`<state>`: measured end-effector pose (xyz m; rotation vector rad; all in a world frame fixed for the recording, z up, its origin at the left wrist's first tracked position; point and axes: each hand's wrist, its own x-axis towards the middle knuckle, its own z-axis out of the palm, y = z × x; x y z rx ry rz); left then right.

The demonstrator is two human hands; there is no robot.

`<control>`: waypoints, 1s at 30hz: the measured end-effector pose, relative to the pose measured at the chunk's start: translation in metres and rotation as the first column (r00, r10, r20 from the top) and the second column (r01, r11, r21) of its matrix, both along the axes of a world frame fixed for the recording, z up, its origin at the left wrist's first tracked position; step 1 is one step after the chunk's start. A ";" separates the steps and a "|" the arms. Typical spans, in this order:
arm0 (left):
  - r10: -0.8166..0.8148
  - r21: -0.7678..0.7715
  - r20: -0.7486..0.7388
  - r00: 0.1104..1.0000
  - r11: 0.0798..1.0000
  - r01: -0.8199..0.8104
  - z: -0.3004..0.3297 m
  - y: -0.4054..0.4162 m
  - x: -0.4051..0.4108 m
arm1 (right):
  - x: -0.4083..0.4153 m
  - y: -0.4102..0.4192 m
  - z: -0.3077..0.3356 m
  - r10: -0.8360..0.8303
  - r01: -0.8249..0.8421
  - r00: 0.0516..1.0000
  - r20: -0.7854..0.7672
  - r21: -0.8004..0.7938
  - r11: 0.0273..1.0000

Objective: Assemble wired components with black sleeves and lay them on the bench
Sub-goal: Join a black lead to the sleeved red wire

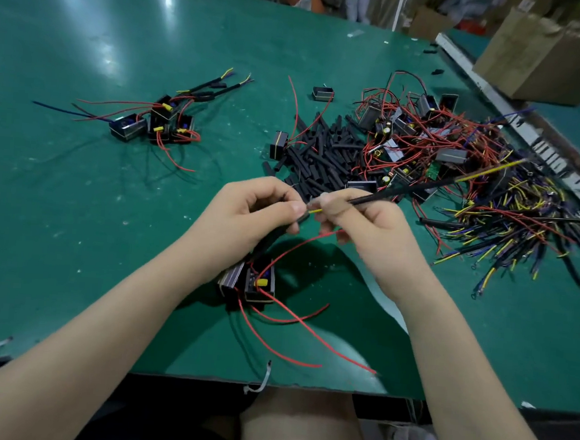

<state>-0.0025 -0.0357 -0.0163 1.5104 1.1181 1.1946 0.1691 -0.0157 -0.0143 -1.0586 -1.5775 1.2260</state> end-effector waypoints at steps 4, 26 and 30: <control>-0.012 -0.144 0.157 0.987 0.989 0.035 0.001 0.000 0.002 | 0.000 -0.002 -0.004 -0.164 0.087 0.973 0.163 0.398 0.913; 0.188 0.213 -0.245 0.951 0.967 -0.136 -0.015 0.004 0.002 | -0.015 -0.005 -0.013 -0.321 0.063 0.893 0.314 0.620 0.782; 0.241 0.384 -0.374 0.896 0.919 -0.087 -0.013 0.004 -0.001 | -0.012 0.001 -0.010 -0.200 0.018 0.902 0.383 0.430 0.903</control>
